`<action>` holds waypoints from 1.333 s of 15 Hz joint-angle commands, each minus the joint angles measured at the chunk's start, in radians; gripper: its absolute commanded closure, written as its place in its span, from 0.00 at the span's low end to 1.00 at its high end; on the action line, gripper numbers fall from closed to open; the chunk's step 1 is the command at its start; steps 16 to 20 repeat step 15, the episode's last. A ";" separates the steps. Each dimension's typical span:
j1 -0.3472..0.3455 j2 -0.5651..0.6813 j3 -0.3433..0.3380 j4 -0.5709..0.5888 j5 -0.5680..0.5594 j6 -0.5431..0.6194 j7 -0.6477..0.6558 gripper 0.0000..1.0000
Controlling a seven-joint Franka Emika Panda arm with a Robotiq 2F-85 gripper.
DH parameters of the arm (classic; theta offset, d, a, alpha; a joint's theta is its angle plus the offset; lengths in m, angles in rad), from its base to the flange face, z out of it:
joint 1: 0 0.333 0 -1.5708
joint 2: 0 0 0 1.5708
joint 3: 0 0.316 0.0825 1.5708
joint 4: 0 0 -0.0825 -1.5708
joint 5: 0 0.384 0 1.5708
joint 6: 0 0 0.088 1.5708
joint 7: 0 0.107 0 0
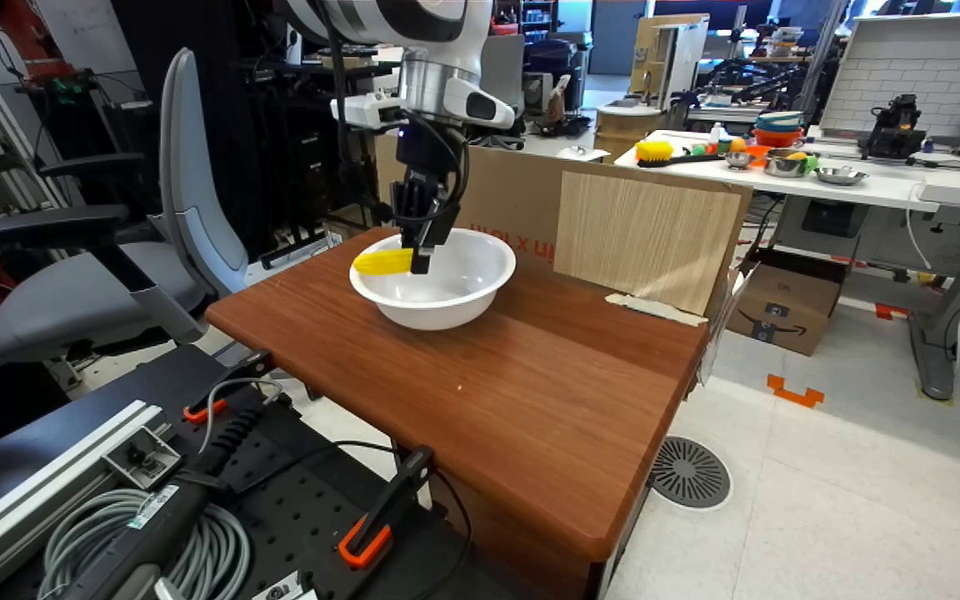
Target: Pick up the plush corn and put it in the bowl
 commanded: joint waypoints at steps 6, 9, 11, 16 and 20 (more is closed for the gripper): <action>-0.024 0.002 -0.021 0.019 0.014 0.005 0.008 0.15; -0.017 -0.047 -0.014 -0.011 0.008 -0.006 -0.004 0.00; -0.018 -0.013 -0.017 0.010 0.001 -0.004 0.002 0.00; -0.017 -0.013 -0.017 0.008 0.001 -0.004 0.002 0.00; -0.017 -0.013 -0.017 0.008 0.001 -0.004 0.002 0.00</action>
